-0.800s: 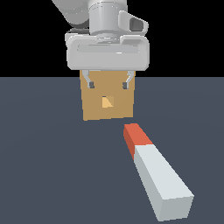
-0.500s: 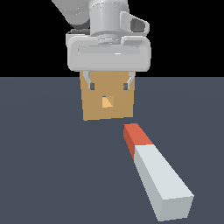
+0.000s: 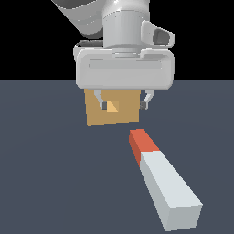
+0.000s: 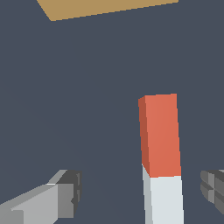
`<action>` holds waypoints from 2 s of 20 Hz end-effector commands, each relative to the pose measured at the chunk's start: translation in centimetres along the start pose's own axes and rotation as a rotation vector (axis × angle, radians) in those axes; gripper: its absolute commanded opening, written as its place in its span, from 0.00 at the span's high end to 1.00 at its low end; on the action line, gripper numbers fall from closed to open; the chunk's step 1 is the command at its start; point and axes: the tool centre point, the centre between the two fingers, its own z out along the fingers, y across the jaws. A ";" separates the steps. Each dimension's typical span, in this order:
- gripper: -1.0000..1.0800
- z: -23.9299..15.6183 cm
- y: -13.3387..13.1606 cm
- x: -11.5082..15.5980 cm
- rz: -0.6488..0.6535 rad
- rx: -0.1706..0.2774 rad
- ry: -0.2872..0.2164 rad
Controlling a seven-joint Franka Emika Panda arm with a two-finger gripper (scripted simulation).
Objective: Insert the peg into the horizontal hole in a box.
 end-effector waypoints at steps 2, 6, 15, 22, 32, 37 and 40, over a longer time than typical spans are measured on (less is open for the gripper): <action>0.04 1.6 1.2 -2.3 -0.013 -0.002 -0.001; 0.04 3.5 2.8 -5.1 -0.030 -0.004 -0.002; 0.04 6.1 5.2 -8.8 -0.053 -0.007 -0.002; 0.04 6.7 6.0 -9.7 -0.059 -0.008 -0.003; 0.04 8.2 5.9 -9.7 -0.058 -0.007 -0.003; 0.04 10.9 5.9 -9.7 -0.059 -0.008 -0.003; 0.04 11.7 5.9 -9.7 -0.059 -0.008 -0.003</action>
